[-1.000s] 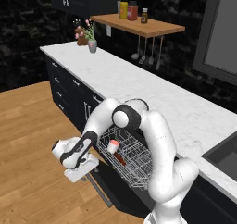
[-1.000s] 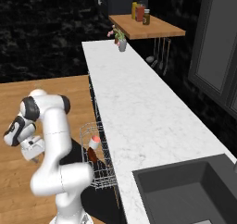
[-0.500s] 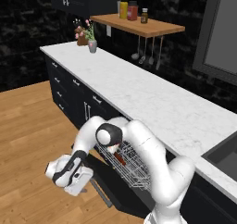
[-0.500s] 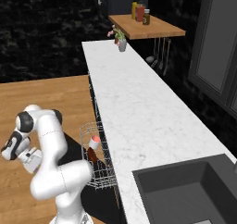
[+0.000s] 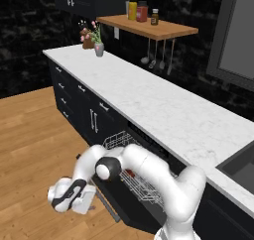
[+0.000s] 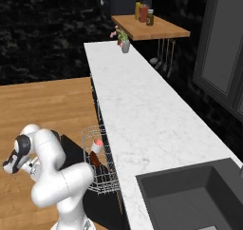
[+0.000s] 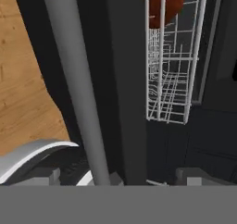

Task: Pick up the cup and bowl from the counter, place them in the dishwasher, and close the dishwasher door.

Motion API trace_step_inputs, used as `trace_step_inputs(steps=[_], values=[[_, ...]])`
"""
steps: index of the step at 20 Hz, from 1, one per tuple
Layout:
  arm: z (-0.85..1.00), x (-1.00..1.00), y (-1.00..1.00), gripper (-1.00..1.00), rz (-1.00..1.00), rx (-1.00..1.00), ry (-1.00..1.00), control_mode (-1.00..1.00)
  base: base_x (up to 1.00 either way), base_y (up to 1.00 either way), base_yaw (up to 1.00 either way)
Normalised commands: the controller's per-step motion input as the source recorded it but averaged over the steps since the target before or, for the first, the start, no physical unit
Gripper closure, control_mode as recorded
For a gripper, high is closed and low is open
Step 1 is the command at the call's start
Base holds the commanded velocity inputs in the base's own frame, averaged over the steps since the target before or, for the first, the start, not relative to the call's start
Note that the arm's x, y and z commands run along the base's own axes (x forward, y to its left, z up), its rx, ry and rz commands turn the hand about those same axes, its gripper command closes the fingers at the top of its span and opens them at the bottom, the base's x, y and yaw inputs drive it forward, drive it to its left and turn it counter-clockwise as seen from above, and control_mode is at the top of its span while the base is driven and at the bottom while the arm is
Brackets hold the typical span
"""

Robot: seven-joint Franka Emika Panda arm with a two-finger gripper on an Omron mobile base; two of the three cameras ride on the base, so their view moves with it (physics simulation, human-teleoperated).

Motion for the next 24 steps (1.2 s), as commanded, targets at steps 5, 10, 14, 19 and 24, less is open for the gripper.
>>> trace_step_inputs(steps=[5,10,14,19,24], values=[[-0.40,0.51,-0.01,-1.00,0.00,-0.14,0.10,-1.00,0.00,0.00,0.00],[-0.42,0.40,0.00,-1.00,0.00,-0.16,0.17,-1.00,0.00,0.00,0.00],[-0.88,0.22,0.11,-1.00,0.00,-0.24,0.14,-1.00,0.00,0.00,0.00],[-1.00,0.28,0.36,-1.00,0.00,-0.26,0.18,-1.00,0.00,0.00,0.00],[-0.79,0.16,0.67,-1.00,0.05,-0.17,0.19,-1.00,0.00,0.00,0.00]])
